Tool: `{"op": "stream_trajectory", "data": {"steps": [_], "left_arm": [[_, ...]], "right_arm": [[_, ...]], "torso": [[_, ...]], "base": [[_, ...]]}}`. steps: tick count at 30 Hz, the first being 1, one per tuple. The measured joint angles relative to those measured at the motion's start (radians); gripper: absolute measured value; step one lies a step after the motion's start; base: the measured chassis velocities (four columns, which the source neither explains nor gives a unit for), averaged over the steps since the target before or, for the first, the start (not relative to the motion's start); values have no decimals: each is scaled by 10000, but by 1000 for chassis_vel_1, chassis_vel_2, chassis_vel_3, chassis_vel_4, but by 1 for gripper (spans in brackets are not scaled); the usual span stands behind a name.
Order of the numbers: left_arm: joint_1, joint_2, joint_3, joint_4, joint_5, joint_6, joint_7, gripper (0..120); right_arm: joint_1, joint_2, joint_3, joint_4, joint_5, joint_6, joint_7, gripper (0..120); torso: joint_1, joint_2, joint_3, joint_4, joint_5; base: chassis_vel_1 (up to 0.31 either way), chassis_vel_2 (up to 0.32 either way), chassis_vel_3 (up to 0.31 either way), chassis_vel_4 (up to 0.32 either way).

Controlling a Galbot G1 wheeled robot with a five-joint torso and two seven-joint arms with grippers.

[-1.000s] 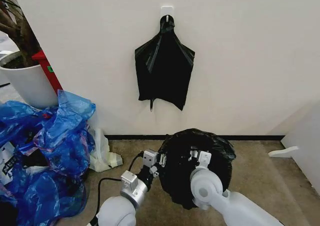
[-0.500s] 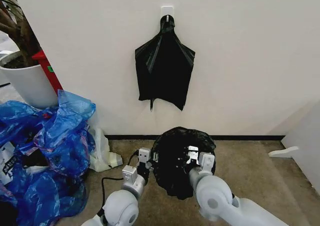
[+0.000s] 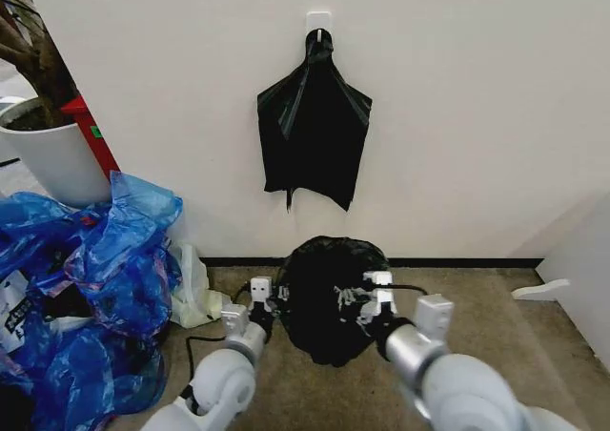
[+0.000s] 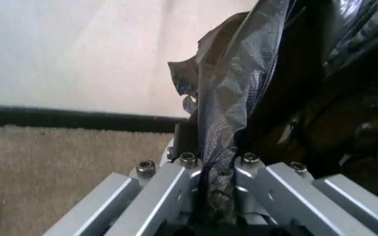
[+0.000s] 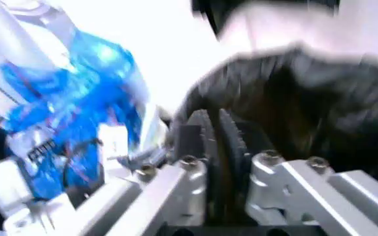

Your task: Place the garbage bag over the trash bin.

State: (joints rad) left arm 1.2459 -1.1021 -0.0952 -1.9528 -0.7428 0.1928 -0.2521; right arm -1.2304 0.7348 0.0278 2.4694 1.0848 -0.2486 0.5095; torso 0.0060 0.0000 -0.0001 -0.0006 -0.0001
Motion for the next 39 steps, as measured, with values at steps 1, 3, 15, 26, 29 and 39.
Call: {"op": "stream_trajectory", "data": {"steps": [1,3,15,26,29,39], "left_arm": [[15,85,-58,-14,-170,40,233,1],[30,261,-150,50,-381,51,935,1],[375,973,-536,318,-1619,-24,2905,1],[129,1149,-1190,488,-2342,244,3643,1],[62,1167,-1148,484,-2526,315,3644,1],[95,1388,-1190,193,-2740,438,3649,1]], "right_arm": [[1,0,255,9,164,110,-123,14],[114,89,1036,11,1205,317,-303,22],[-337,-418,5757,-3094,8198,-1684,-3031,64],[-512,-764,5101,-5481,7391,-2727,-6715,99],[-485,-759,4856,-5466,7011,-2665,-7017,100],[-274,-639,4165,-5389,5746,-2371,-7316,100]], "torso": [[0,0,0,1,3],[0,0,0,5,3],[0,0,2,4,4],[0,0,2,3,-1],[1,0,2,0,-1],[0,0,1,3,2]], "base": [[0,0,0,0],[0,0,0,0],[0,0,0,0],[0,0,0,0],[0,0,0,0],[0,0,0,0]]}}
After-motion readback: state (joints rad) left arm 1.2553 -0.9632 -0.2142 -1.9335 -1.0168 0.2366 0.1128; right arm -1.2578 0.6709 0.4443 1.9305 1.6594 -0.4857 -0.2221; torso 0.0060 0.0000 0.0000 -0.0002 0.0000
